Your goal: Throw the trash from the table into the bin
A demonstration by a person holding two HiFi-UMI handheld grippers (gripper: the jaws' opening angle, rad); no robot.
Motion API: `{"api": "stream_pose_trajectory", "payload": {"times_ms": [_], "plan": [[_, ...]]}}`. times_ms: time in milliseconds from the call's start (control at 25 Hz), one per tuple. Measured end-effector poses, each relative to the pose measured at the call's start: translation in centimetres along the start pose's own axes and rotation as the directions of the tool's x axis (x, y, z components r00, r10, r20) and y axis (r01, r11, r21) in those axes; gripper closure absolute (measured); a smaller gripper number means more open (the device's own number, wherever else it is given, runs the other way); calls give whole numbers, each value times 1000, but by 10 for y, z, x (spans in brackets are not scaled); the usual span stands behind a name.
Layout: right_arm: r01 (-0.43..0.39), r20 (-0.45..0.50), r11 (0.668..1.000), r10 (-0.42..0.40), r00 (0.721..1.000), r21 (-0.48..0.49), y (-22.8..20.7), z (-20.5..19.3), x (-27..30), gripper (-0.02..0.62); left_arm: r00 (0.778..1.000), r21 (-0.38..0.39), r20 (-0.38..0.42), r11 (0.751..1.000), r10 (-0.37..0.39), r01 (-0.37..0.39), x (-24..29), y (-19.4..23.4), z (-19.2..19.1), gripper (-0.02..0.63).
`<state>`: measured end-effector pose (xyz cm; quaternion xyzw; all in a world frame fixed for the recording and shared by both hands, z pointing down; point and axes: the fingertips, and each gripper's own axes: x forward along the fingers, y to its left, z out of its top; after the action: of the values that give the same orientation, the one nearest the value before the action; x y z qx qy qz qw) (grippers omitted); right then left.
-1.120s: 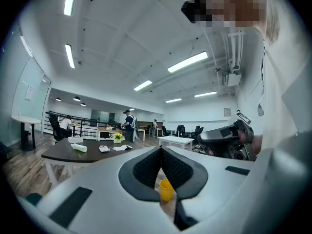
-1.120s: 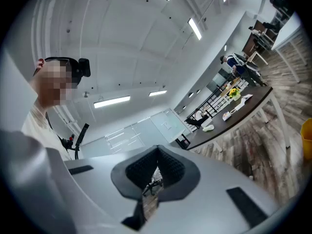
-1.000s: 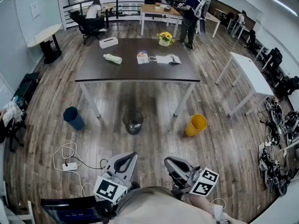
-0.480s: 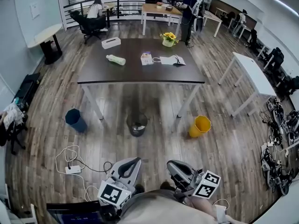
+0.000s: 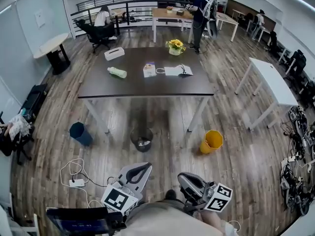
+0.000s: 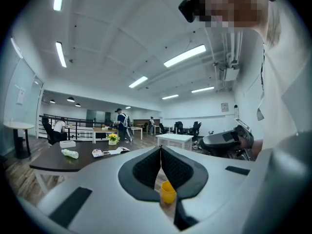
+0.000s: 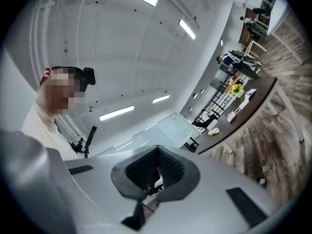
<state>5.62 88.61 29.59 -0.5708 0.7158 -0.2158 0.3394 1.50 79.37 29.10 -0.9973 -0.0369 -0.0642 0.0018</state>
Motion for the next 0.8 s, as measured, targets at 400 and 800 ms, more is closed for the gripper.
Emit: {"api": "stream_pose_trajectory", "payload": {"times_ms": [400,800], "plan": [[-122,-138,992,117,983,-26,-53,51,-20,583,997,-14,-18,997,79,-79,88,-7,4,592],[-191,-156,981,183,971,-38,-75,73,-25,583,985,62,-78,987,151,-146,119,4,0,594]]}}
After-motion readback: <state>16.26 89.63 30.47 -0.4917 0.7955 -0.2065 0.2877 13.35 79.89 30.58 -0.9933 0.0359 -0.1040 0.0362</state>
